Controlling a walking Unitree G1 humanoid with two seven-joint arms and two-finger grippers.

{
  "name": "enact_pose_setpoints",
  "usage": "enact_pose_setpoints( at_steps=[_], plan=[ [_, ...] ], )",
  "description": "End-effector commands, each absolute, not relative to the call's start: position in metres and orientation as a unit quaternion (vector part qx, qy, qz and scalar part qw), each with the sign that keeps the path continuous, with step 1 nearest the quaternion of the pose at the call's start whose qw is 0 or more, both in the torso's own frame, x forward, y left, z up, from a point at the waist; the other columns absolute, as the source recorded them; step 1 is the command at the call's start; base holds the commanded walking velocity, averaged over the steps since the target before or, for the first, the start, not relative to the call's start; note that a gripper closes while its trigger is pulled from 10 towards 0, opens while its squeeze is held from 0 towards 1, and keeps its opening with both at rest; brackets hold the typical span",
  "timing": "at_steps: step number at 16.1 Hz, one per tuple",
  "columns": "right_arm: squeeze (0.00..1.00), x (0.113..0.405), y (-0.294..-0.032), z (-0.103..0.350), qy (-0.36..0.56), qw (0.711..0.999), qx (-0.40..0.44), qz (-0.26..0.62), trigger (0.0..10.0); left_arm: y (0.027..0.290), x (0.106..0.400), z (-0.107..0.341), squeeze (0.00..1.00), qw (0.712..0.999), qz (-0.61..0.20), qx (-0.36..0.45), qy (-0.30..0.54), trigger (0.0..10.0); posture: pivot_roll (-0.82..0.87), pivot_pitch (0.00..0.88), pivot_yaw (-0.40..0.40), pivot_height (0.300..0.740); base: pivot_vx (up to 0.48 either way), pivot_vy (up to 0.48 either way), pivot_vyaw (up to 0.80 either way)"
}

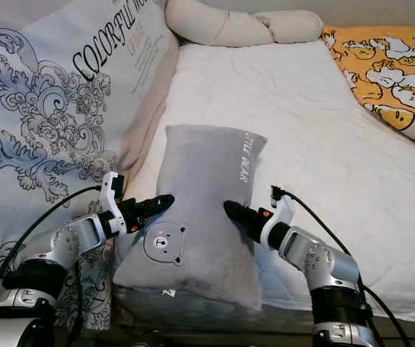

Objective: Clean up the room

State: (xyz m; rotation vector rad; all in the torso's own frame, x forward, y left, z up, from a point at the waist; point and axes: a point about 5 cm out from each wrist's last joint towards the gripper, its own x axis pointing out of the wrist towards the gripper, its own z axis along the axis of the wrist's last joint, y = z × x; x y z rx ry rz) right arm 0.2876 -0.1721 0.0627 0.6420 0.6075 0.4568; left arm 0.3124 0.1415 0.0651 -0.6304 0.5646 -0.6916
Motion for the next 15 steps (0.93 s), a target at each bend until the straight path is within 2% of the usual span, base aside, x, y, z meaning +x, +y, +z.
enact_pose_setpoints(
  at_steps=[1, 15],
  plan=[
    [0.0, 0.288, -0.167, 0.059, 0.303, 0.878, 0.298, 0.218, 0.0, 0.141, 0.311, 0.065, 0.0, 0.857, -0.34, -0.275, 0.273, 0.0, -0.02, 0.0, 0.091, 0.74, 0.0, 0.0, 0.0],
    [0.0, 0.298, -0.156, 0.068, 0.284, 0.878, 0.299, 0.243, 0.0, 0.133, 0.312, 0.087, 0.0, 0.846, -0.381, -0.253, 0.273, 0.0, 0.0, 0.0, 0.085, 0.74, 0.0, 0.0, 0.0]
  ],
)
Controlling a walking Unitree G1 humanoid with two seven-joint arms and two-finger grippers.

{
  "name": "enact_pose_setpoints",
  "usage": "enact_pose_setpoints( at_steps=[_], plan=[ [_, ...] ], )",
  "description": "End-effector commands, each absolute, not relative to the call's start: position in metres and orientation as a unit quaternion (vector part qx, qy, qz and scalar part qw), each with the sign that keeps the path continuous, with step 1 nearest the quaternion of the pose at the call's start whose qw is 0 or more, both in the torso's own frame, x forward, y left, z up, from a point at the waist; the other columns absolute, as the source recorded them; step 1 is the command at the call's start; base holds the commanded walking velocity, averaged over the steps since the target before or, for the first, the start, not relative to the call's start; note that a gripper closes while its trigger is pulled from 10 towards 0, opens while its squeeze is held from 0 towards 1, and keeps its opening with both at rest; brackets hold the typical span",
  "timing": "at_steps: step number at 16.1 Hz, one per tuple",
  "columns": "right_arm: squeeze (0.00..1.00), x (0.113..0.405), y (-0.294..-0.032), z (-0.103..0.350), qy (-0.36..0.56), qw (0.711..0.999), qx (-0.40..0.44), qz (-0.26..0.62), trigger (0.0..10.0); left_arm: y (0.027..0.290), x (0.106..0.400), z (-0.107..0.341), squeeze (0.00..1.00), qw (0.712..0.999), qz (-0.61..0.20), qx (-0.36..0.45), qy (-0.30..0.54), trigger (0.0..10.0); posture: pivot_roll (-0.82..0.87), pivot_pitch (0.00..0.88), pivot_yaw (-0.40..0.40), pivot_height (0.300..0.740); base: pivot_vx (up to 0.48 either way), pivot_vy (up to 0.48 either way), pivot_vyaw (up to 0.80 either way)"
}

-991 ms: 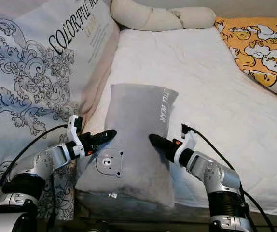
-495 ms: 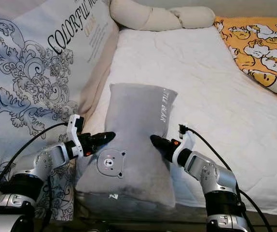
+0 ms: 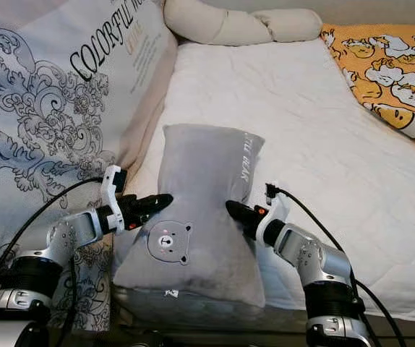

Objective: Clean up the room

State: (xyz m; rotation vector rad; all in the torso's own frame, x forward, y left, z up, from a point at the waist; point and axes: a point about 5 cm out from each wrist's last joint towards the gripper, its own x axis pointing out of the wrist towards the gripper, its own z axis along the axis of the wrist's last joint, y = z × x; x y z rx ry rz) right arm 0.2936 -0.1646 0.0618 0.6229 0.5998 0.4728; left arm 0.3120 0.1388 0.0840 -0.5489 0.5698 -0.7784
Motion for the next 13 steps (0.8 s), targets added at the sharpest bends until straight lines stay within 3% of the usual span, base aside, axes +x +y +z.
enact_pose_setpoints(
  at_steps=[1, 6, 13],
  plan=[
    [0.0, 0.298, -0.155, 0.069, 0.283, 0.878, 0.3, 0.244, 0.0, 0.133, 0.311, 0.088, 0.0, 0.846, -0.382, -0.252, 0.275, 0.0, 0.0, 0.0, 0.086, 0.74, 0.0, 0.0, 0.0],
    [0.0, 0.32, -0.144, 0.115, 0.196, 0.892, 0.304, 0.271, 0.0, 0.13, 0.324, 0.132, 0.0, 0.885, -0.378, -0.204, 0.18, 0.0, 0.02, 0.0, 0.065, 0.74, 0.0, 0.0, 0.0],
    [0.0, 0.36, -0.096, 0.157, 0.13, 0.889, 0.311, 0.308, 0.0, 0.165, 0.351, 0.213, 0.0, 0.94, -0.32, -0.111, 0.049, 0.0, 0.06, 0.0, 0.027, 0.74, 0.0, 0.0, 0.0]
  ],
)
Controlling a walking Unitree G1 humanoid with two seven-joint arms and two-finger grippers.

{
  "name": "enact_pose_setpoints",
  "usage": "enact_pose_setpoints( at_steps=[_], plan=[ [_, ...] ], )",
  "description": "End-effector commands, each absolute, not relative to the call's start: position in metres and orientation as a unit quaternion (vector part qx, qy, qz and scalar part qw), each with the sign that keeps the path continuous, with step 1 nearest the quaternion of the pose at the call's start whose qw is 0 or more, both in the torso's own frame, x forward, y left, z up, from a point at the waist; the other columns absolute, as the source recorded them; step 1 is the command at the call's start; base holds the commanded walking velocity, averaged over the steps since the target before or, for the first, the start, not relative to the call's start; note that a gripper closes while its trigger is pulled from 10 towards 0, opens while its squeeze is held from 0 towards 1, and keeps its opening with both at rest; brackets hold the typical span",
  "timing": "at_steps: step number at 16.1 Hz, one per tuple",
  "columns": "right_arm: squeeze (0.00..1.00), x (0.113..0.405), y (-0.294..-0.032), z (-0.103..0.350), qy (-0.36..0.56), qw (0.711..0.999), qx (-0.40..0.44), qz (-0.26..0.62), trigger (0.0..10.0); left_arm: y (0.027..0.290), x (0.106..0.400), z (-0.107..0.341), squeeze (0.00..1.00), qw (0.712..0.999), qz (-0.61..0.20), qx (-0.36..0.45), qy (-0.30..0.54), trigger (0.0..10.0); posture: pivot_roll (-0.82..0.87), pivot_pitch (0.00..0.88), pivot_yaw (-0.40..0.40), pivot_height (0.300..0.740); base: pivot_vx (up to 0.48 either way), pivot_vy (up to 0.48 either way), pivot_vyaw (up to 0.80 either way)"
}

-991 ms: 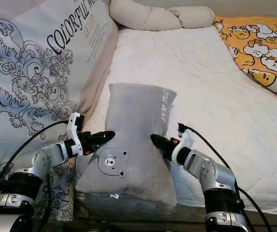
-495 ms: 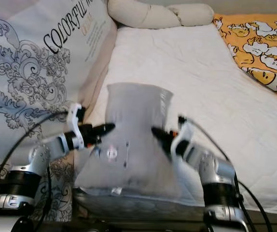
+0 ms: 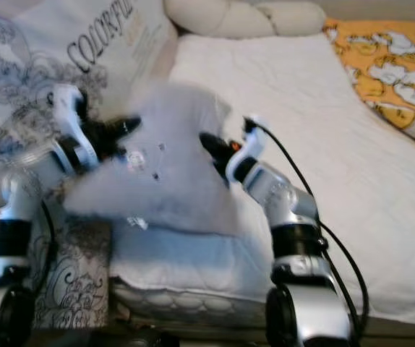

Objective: Clean up the room

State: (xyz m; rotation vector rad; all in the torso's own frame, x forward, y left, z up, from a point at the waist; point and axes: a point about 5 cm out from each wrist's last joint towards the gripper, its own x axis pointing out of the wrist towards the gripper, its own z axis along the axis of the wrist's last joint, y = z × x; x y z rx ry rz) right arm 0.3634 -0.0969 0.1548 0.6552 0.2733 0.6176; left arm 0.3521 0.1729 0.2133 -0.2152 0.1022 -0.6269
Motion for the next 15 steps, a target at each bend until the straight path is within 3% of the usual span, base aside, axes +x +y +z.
enact_pose_setpoints(
  at_steps=[1, 4, 7, 8, 9, 13, 14, 15],
  plan=[
    [0.0, 0.368, -0.07, 0.154, 0.133, 0.889, 0.309, 0.31, 0.0, 0.174, 0.355, 0.224, 0.0, 0.948, -0.31, -0.062, 0.028, 0.0, 0.08, 0.0, 0.016, 0.74, 0.0, 0.0, 0.0],
    [0.0, 0.369, -0.04, 0.131, 0.166, 0.906, 0.276, 0.276, 0.0, 0.179, 0.36, 0.208, 0.0, 0.955, -0.292, 0.015, 0.051, 0.0, 0.1, 0.0, 0.007, 0.74, 0.0, 0.0, 0.0],
    [0.0, 0.364, -0.036, 0.115, 0.19, 0.913, 0.257, 0.252, 0.0, 0.178, 0.36, 0.187, 0.0, 0.954, -0.285, 0.059, 0.076, 0.0, 0.11, 0.0, -0.001, 0.74, 0.0, 0.0, 0.0],
    [0.0, 0.355, -0.036, 0.091, 0.23, 0.923, 0.211, 0.227, 1.9, 0.177, 0.361, 0.162, 0.0, 0.953, -0.269, 0.094, 0.108, 0.0, 0.14, 0.0, -0.015, 0.74, 0.0, 0.0, 0.0],
    [0.0, 0.35, -0.038, 0.079, 0.246, 0.929, 0.177, 0.213, 10.0, 0.178, 0.361, 0.147, 0.0, 0.954, -0.25, 0.107, 0.123, 0.0, 0.14, 0.0, -0.017, 0.74, 0.0, 0.0, 0.0],
    [0.0, 0.339, -0.045, 0.055, 0.266, 0.939, 0.132, 0.175, 10.0, 0.192, 0.352, 0.101, 0.0, 0.955, -0.171, 0.194, 0.148, 0.0, 0.15, 0.0, -0.024, 0.74, 0.0, 0.0, 0.0],
    [0.42, 0.335, -0.042, 0.051, 0.27, 0.935, 0.141, 0.181, 10.0, 0.2, 0.354, 0.101, 0.0, 0.953, -0.146, 0.228, 0.135, 0.0, 0.14, 0.0, -0.024, 0.74, 0.0, 0.0, 0.0],
    [1.0, 0.333, -0.039, 0.05, 0.269, 0.931, 0.156, 0.191, 10.0, 0.206, 0.36, 0.111, 0.0, 0.951, -0.126, 0.256, 0.119, 3.9, 0.14, 0.0, -0.023, 0.74, 0.0, 0.0, 0.0]
  ],
)
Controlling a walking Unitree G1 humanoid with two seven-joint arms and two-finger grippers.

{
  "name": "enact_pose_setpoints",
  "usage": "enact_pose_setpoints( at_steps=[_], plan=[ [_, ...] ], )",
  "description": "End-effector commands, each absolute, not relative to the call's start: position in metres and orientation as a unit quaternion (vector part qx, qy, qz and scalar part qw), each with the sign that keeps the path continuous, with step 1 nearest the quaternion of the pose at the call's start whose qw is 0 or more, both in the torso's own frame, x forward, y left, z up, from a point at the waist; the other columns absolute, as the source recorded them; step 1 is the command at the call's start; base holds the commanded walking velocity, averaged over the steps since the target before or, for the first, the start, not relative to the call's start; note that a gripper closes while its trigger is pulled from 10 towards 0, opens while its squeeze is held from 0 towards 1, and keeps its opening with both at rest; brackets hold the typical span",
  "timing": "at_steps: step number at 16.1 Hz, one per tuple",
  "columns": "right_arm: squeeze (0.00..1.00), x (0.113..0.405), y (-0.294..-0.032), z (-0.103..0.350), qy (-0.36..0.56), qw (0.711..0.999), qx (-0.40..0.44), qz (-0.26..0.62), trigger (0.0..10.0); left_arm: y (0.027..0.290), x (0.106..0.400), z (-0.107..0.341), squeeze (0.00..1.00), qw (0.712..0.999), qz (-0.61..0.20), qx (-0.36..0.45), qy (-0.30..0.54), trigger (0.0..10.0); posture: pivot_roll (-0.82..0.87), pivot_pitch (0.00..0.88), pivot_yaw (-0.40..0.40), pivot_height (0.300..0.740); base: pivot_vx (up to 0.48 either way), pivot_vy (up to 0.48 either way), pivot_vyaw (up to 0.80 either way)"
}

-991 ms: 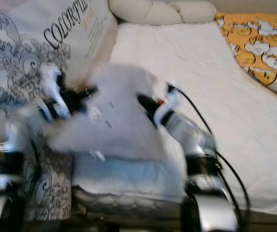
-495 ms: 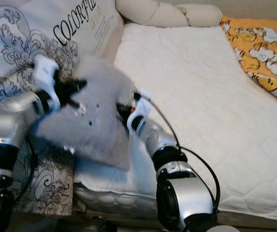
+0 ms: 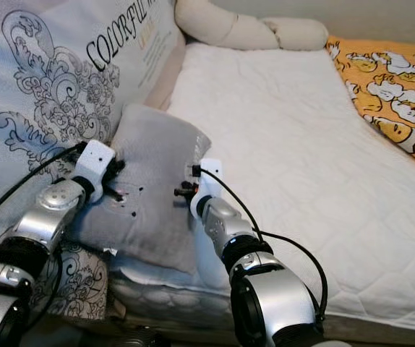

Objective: Clean up the room

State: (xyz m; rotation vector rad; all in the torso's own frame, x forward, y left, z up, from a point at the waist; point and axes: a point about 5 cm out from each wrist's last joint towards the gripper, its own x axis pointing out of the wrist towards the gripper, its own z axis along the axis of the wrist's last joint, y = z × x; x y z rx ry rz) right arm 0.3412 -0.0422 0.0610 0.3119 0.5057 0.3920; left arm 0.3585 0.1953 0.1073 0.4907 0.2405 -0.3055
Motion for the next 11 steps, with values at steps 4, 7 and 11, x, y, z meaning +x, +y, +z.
enact_pose_setpoints(
  at_steps=[4, 7, 11],
  plan=[
    [1.0, 0.344, -0.051, 0.064, 0.222, 0.937, 0.192, 0.19, 10.0, 0.213, 0.371, 0.131, 1.0, 0.951, -0.113, 0.277, 0.076, 10.0, 0.12, 0.0, -0.021, 0.74, 0.0, 0.0, 0.0],
    [1.0, 0.354, -0.09, 0.079, 0.154, 0.946, 0.211, 0.19, 10.0, 0.206, 0.379, 0.161, 1.0, 0.977, -0.117, 0.176, 0.001, 10.0, 0.1, 0.0, -0.014, 0.74, 0.0, 0.0, 0.0],
    [0.0, 0.335, -0.146, 0.115, 0.048, 0.968, 0.167, 0.181, 10.0, 0.181, 0.365, 0.17, 0.0, 0.987, -0.158, 0.017, -0.014, 10.0, 0.05, 0.0, 0.01, 0.74, 0.0, 0.0, 0.0]
  ],
)
